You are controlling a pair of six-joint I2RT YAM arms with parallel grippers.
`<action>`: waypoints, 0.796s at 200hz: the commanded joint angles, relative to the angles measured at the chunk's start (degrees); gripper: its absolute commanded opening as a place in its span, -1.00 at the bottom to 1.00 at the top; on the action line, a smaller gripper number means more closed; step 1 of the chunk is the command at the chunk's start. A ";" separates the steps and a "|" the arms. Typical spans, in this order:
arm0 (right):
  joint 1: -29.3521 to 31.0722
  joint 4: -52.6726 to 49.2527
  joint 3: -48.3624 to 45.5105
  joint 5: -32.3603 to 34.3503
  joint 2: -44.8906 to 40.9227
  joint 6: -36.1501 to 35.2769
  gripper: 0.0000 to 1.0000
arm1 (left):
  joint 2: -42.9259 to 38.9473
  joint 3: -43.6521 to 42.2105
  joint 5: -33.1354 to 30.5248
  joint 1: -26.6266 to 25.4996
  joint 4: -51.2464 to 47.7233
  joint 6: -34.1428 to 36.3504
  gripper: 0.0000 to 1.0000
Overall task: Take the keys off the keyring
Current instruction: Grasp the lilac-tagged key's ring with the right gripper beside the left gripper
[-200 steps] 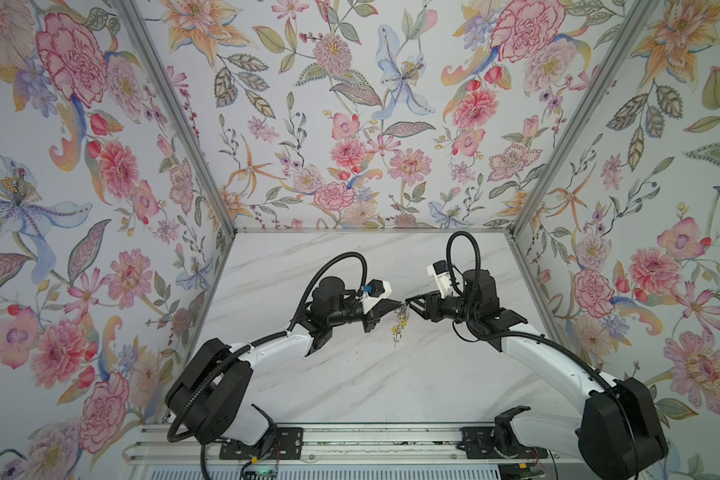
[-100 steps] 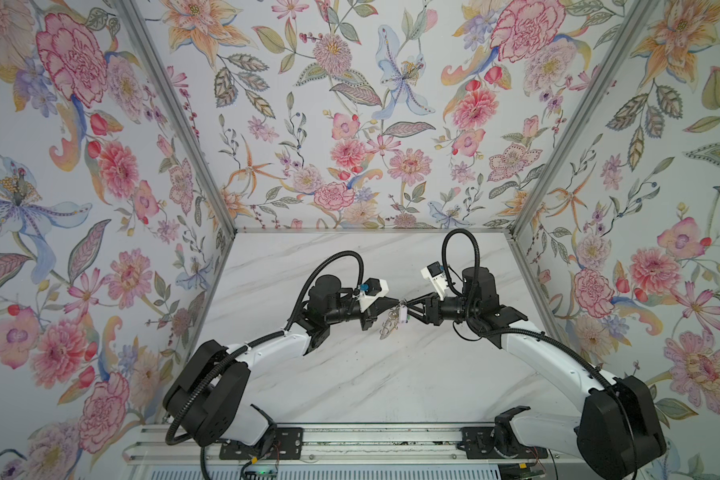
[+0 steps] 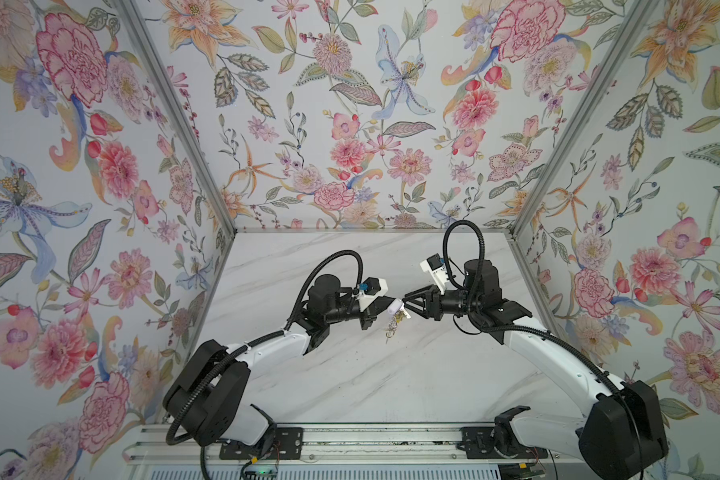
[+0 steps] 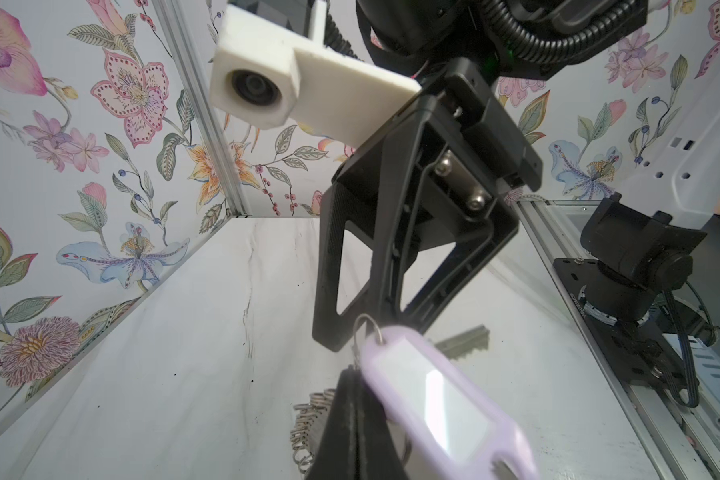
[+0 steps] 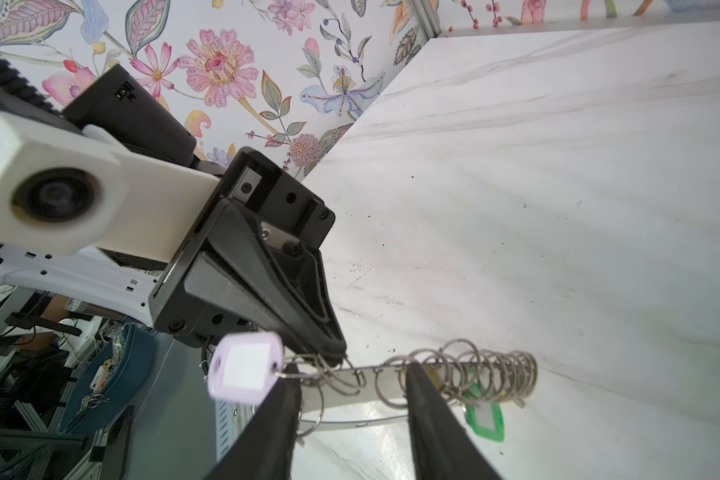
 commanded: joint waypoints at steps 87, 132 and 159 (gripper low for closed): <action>7.36 -15.85 18.16 13.39 4.80 -4.64 -0.23 | 7.23 -1.49 7.26 0.41 20.46 -13.46 -1.00; 11.13 -26.05 27.40 19.22 8.70 -7.43 -0.23 | 10.37 -2.79 7.98 0.39 29.90 -19.25 -1.00; 12.17 -26.64 28.39 21.12 9.25 -6.86 -0.24 | 10.53 -2.90 8.55 0.34 30.65 -19.90 -1.00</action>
